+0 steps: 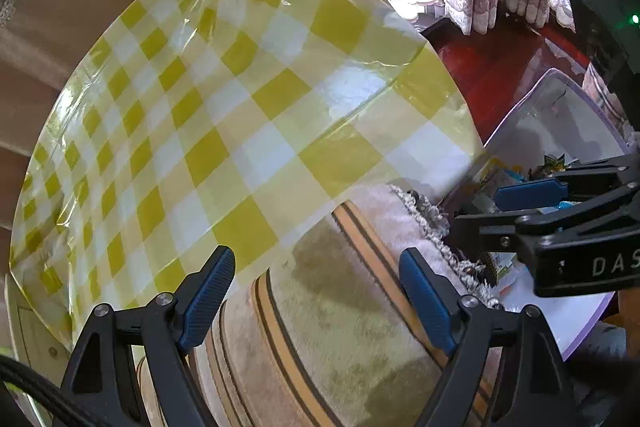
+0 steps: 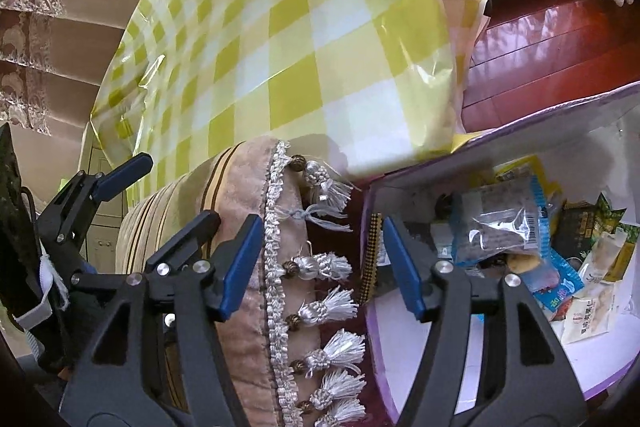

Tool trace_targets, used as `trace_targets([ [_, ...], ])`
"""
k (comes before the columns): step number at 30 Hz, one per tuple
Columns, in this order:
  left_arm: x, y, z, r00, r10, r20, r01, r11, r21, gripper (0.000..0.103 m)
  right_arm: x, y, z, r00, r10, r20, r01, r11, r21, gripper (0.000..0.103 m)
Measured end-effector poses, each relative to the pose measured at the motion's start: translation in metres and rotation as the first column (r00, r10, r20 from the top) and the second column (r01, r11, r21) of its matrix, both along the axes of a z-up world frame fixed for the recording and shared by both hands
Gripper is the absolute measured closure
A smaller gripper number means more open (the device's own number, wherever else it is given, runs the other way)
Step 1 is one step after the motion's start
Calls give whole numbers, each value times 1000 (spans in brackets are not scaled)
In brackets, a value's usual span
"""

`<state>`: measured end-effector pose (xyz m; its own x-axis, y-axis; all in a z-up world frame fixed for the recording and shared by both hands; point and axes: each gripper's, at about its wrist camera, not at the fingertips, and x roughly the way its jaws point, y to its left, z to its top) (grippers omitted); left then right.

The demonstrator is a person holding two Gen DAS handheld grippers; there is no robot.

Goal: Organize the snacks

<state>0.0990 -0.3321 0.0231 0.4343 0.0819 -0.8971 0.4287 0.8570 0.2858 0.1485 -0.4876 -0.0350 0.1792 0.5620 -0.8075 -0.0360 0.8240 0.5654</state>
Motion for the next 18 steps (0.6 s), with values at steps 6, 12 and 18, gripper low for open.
trace_targets([
  [6,9,-9,-7,1000,-24,-20,24,1000,-11,18,6,-5,-5,1000,-29,-11,28,999,-46,37],
  [12,20,-12,-13,999,-36,-36,35,999,-24,18,14,-6,-6,999,-50,-9,50,996,-78,37],
  [18,26,-16,-16,998,-46,-43,45,998,-37,18,18,-10,-8,996,-94,-2,93,989,-115,36],
])
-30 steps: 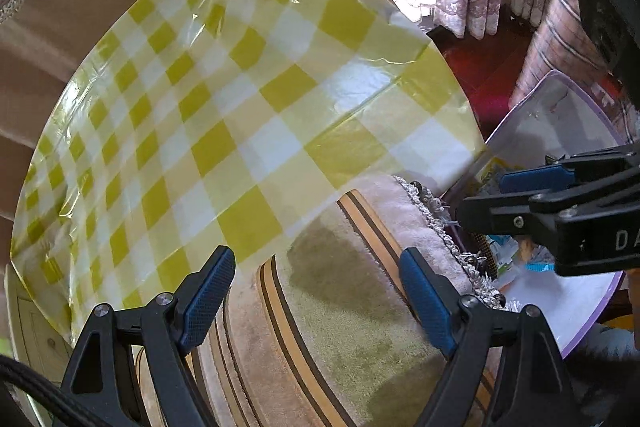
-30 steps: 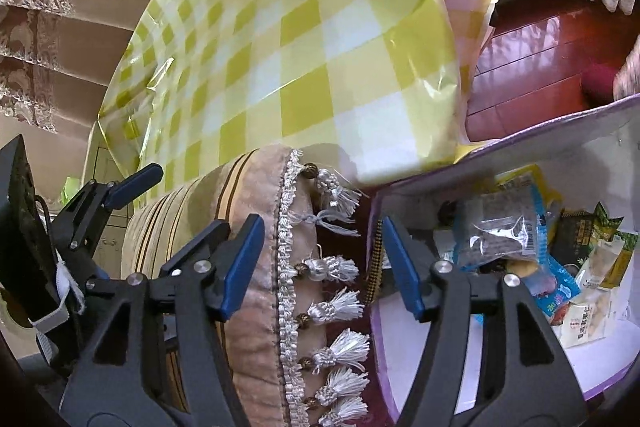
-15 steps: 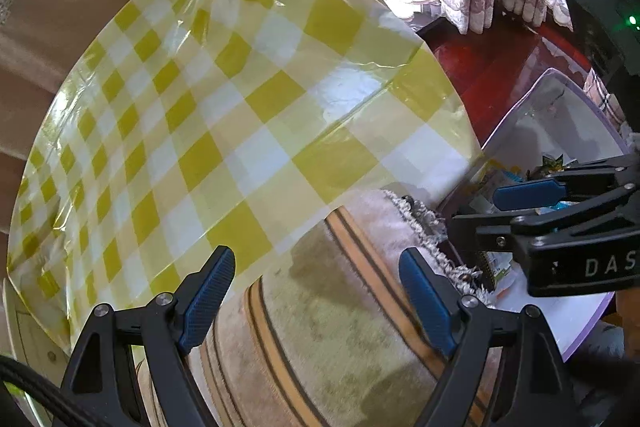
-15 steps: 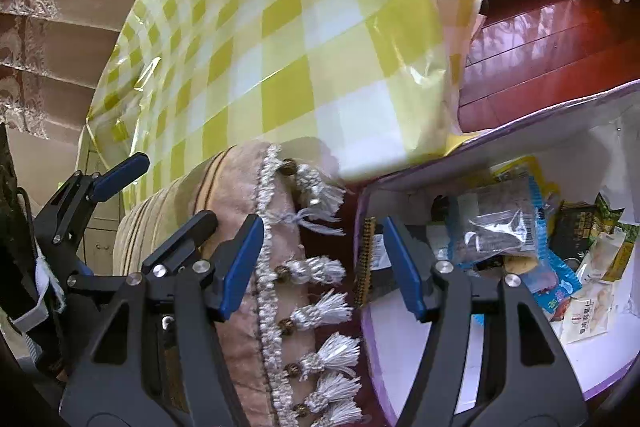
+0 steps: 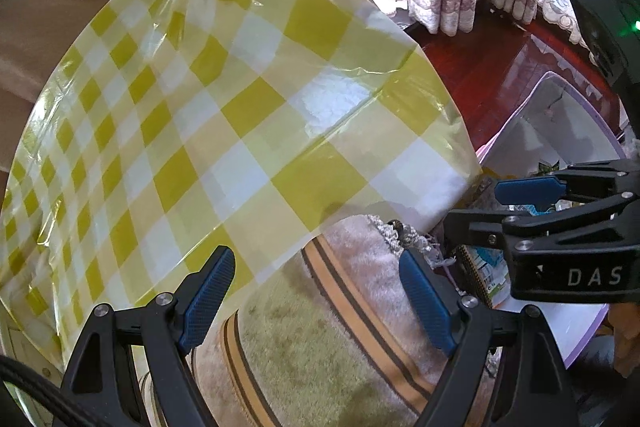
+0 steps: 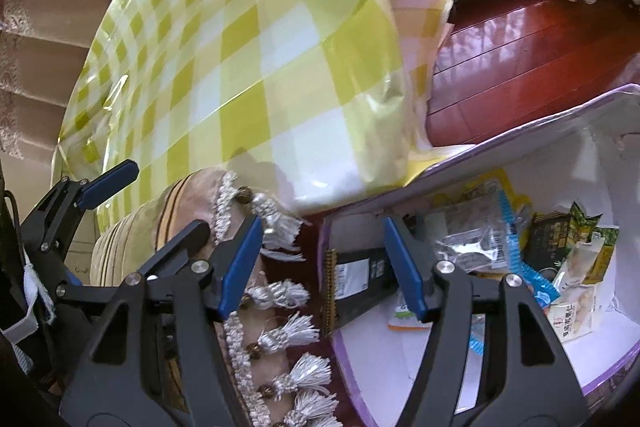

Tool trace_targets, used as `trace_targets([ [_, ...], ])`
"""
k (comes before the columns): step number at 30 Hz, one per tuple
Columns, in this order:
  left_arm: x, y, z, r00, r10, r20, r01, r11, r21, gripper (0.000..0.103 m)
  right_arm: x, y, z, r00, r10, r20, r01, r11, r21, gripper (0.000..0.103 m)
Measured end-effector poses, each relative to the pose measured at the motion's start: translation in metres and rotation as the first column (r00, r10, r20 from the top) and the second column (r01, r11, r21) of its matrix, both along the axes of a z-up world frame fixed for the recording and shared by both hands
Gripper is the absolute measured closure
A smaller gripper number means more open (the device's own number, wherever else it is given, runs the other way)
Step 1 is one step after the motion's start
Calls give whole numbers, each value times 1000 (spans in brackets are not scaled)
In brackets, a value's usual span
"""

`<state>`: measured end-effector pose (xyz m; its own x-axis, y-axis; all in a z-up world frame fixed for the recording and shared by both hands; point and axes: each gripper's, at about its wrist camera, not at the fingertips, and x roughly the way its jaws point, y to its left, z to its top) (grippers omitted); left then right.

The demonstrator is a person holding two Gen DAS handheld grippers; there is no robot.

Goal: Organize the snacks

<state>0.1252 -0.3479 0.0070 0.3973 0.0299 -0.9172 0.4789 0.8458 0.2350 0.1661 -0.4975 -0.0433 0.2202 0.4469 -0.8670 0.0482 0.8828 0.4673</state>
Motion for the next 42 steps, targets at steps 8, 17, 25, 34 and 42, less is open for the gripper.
trace_targets([
  [8,6,-5,-8,1000,-22,-22,22,1000,-5,18,0,0,-4,1000,-14,-9,14,1000,-26,36],
  [17,10,-10,-11,999,-35,-31,34,999,-9,18,-2,-7,-3,998,-67,-5,66,995,-79,35],
  [25,9,-14,-8,999,-48,-23,48,999,-17,18,-8,-11,5,995,-95,16,96,989,-114,33],
  [34,5,-21,-5,997,-76,-17,76,997,-28,18,-14,-15,21,986,-152,71,163,968,-193,31],
  [42,9,-20,-4,997,-75,-23,74,996,-41,18,-6,-16,18,984,-164,63,173,966,-191,30],
])
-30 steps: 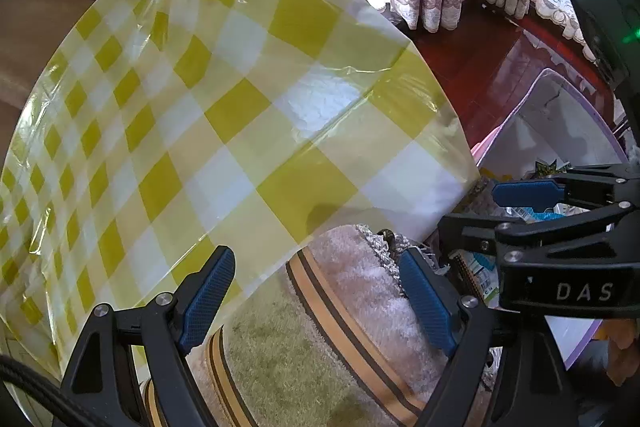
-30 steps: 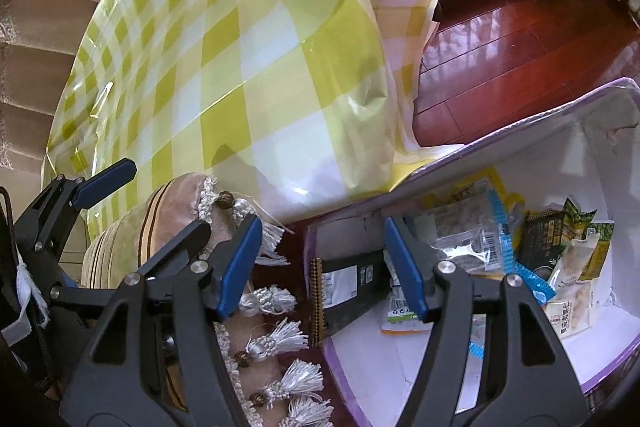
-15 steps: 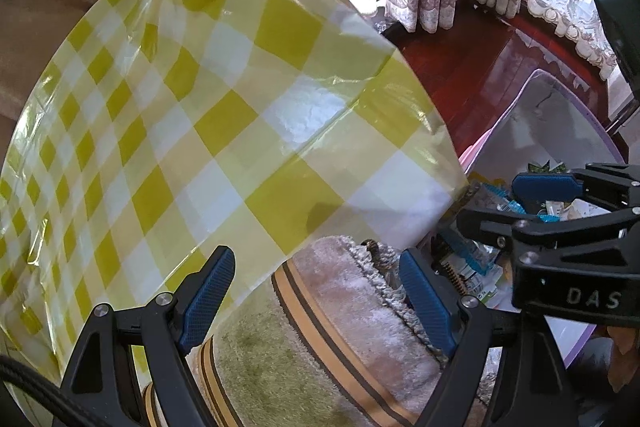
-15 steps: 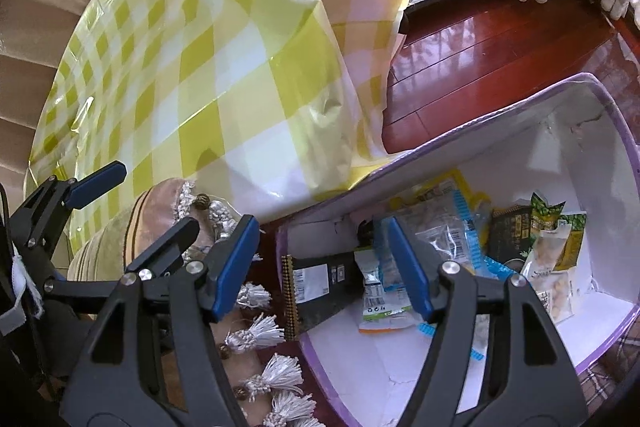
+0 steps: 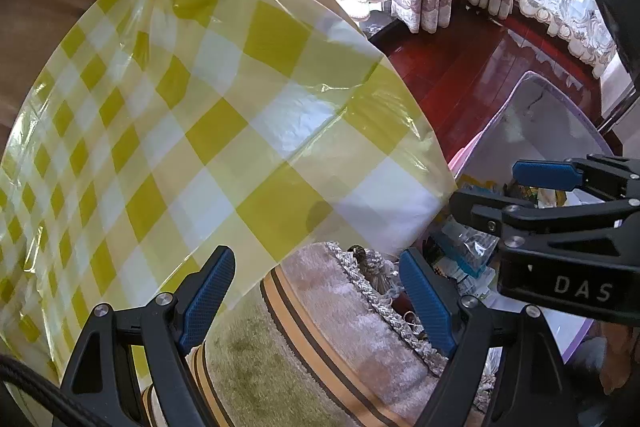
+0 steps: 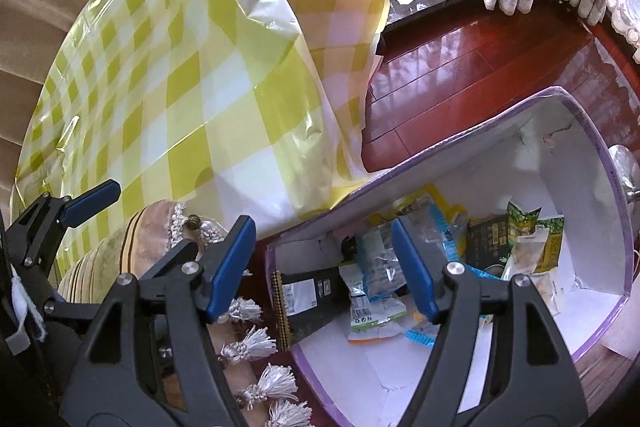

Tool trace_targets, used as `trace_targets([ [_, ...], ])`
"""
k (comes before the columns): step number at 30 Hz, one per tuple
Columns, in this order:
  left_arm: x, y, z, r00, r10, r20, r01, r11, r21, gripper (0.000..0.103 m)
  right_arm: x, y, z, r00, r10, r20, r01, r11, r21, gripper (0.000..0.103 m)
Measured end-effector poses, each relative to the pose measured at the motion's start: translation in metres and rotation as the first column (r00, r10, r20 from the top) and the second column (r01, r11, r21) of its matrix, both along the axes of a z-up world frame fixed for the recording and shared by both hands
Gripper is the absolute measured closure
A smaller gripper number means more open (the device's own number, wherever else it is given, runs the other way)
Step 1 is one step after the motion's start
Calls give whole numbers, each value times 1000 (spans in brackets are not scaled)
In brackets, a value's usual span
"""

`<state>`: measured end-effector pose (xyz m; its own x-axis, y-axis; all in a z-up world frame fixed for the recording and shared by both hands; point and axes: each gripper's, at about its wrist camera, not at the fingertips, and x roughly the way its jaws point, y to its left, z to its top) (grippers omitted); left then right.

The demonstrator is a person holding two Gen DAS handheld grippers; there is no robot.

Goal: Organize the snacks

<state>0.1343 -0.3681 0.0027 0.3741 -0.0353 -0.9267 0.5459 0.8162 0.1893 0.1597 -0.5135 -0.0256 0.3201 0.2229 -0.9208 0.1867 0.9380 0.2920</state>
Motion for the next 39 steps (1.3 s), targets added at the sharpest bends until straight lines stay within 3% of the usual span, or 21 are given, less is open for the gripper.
trace_targets([
  [11,0,-3,1,999,-33,-17,33,999,-39,18,-12,-9,2,995,-103,-3,102,988,-113,30],
  [16,-14,-6,12,997,-77,-22,73,988,-139,18,-34,-16,13,982,-191,12,190,964,-184,28],
  [23,-34,-9,17,985,-148,-86,117,951,-288,18,-60,-32,18,951,-308,25,303,917,-259,25],
  [32,-60,-18,8,962,-237,-139,180,926,-331,17,-90,-37,11,912,-410,-3,389,867,-310,25],
  [39,-71,-26,-2,942,-291,-169,234,926,-296,10,-116,-37,10,886,-463,13,442,836,-325,25],
])
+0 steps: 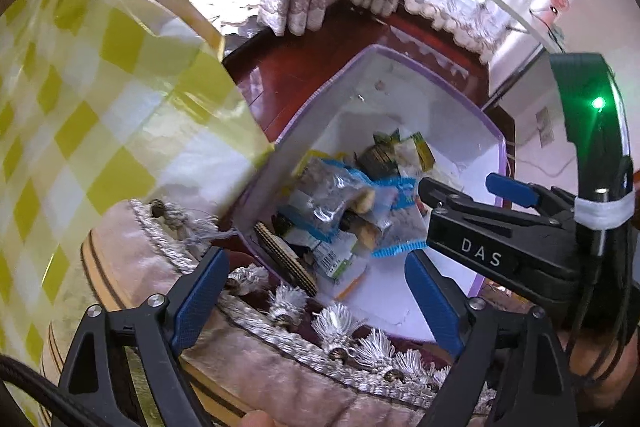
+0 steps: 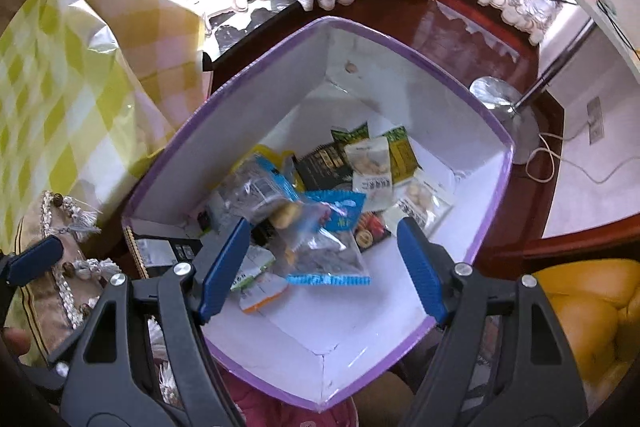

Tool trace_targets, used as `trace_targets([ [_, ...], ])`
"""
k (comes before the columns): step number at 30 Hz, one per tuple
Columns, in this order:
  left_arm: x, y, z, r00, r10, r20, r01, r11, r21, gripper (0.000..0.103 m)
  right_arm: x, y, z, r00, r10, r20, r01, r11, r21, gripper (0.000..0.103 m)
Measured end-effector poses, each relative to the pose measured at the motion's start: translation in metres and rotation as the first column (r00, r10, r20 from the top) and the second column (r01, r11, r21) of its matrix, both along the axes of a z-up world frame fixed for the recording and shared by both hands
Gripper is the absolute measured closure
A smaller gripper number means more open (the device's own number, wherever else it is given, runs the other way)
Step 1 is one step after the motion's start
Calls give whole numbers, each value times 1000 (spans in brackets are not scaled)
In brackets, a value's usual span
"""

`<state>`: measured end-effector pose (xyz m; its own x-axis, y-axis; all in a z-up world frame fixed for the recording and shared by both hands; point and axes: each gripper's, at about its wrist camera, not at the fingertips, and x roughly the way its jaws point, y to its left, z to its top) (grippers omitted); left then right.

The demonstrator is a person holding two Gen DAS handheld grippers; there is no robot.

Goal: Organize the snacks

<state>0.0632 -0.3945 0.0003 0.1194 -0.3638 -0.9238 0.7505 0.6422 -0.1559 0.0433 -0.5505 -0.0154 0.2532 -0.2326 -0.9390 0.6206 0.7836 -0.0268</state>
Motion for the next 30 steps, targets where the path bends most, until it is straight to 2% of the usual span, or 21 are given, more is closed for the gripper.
trace_targets([
  [4,-8,-4,-2,999,-20,33,19,999,36,7,-11,1,0,1000,-8,0,8,1000,8,25],
  [12,-5,-1,-6,1000,10,5,-10,1000,19,7,-24,-6,2,1000,-24,15,23,1000,12,25],
  [30,-6,-2,-6,1000,18,13,-18,999,27,6,-28,-12,4,1000,-26,11,26,1000,12,25],
])
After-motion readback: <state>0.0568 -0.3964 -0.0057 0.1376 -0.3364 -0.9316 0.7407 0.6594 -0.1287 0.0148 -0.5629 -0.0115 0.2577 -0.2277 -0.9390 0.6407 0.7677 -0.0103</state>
